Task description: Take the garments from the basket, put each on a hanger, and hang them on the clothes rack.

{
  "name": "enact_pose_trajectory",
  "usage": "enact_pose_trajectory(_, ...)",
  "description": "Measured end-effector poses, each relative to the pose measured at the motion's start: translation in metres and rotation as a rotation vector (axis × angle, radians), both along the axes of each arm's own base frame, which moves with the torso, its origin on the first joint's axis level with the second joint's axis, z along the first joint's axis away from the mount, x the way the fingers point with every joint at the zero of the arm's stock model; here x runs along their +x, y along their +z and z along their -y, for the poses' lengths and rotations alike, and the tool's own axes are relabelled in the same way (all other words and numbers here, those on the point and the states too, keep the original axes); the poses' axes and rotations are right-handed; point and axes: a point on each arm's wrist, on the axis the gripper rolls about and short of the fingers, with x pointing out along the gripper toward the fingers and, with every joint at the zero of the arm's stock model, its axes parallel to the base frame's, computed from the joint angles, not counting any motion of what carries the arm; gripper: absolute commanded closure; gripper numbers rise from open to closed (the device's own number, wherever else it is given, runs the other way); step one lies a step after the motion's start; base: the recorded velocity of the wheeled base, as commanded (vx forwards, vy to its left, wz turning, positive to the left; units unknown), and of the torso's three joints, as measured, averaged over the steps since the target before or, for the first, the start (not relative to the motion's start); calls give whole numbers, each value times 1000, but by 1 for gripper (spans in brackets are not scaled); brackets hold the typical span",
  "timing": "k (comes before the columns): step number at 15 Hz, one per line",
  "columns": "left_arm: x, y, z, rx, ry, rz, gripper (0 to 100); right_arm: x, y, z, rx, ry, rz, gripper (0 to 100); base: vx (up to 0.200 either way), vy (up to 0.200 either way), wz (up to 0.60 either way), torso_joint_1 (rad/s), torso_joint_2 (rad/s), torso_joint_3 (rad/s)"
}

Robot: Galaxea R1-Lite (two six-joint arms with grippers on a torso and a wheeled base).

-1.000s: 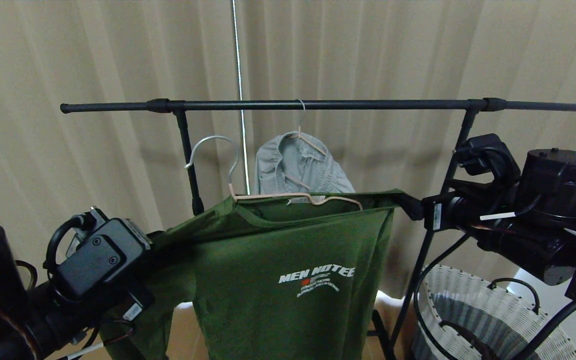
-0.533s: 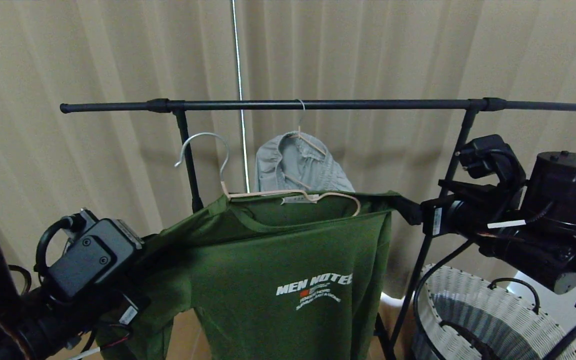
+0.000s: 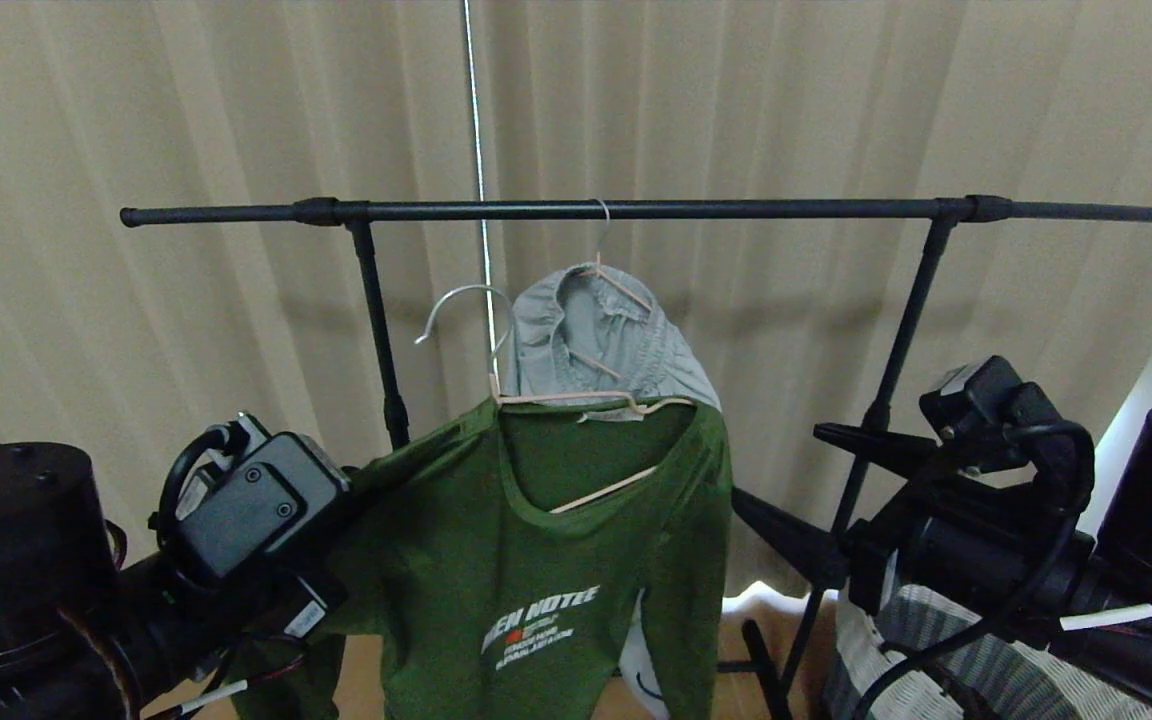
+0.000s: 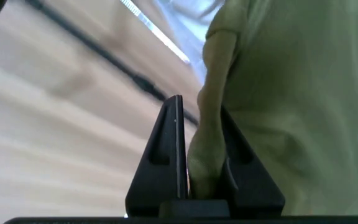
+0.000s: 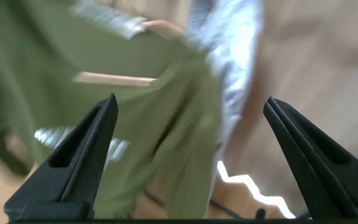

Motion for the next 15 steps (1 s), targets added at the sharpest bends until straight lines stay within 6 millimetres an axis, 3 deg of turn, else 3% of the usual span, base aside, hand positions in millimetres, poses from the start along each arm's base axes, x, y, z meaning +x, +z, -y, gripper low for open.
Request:
enact_pose_trajectory(7, 6, 0, 29, -19, -111, 29, 100, 27, 7, -17, -87, 40, 195, 0, 0, 0, 0, 0, 0, 0)
enact_pose_trajectory(11, 5, -5, 33, -6, -129, 14, 100, 49, 15, -22, -101, 11, 239, 0, 0, 0, 0, 0, 0, 0)
enact_pose_trajectory(15, 1, -5, 38, -8, -159, 16, 100, 64, 8, -29, -161, 12, 258, 0, 0, 0, 0, 0, 0, 0)
